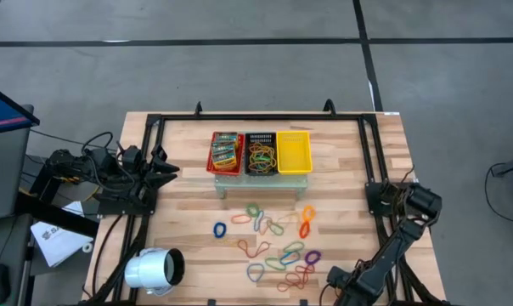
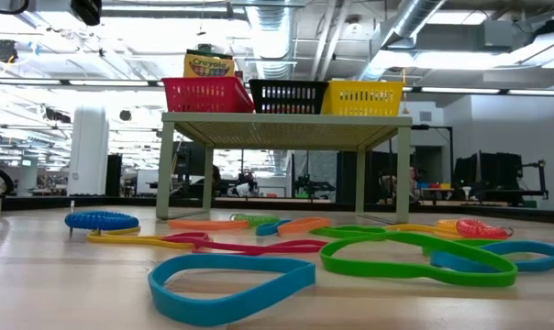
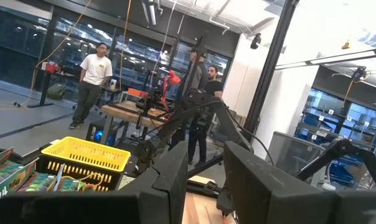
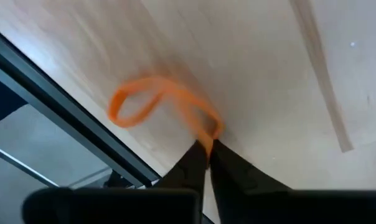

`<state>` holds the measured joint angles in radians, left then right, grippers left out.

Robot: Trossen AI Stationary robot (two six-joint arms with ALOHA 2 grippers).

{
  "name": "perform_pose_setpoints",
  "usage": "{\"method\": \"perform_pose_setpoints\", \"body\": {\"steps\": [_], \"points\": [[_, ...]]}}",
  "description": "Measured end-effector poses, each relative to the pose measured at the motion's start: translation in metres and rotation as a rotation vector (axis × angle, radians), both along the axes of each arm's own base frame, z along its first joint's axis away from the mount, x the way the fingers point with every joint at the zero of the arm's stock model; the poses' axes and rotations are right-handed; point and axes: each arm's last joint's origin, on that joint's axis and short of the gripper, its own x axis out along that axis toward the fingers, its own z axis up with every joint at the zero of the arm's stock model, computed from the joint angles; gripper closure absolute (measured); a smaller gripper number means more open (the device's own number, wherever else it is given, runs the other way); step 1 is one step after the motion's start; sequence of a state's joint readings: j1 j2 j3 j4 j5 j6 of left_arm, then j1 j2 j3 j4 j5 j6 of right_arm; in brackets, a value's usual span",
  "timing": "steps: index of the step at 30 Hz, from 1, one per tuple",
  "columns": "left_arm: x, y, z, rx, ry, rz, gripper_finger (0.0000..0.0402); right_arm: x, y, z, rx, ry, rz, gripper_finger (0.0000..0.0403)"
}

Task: Pick & Place Office Desk Supplies
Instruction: Put the orange rubber band into the black bin on the shelf

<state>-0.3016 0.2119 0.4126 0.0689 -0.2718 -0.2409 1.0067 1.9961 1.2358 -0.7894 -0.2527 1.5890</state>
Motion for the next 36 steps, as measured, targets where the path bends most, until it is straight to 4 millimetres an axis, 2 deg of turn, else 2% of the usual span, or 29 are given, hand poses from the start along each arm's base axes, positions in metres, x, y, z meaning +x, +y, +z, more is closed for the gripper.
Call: {"method": "perform_pose_setpoints", "body": {"steps": [6,10,14,17,23,31,36], "points": [[0.0,0.0,0.0,0.0,0.0,0.0,0.0302,0.009,-0.009,0.017,0.014,-0.031,0.026,0.0398],[0.0,0.0,0.0,0.0,0.0,0.0,0.0302,0.021,-0.029,0.061,0.057,-0.092,0.036,0.0399],[0.0,0.0,0.0,0.0,0.0,0.0,0.0302,0.03,-0.063,0.105,-0.007,-0.183,0.027,0.04],[0.0,0.0,0.0,0.0,0.0,0.0,0.0302,0.041,-0.097,0.143,-0.067,-0.317,-0.007,0.0401],[0.0,0.0,0.0,0.0,0.0,0.0,0.0302,0.068,-0.177,0.198,-0.235,-0.519,-0.041,0.0402],[0.0,0.0,0.0,0.0,-0.001,0.0,0.0302,0.126,-0.294,0.223,-0.459,-0.614,0.07,0.0402],[0.0,0.0,0.001,-0.005,-0.008,-0.001,0.0302,0.161,-0.354,0.237,-0.56,-0.702,0.076,0.0403]]}}
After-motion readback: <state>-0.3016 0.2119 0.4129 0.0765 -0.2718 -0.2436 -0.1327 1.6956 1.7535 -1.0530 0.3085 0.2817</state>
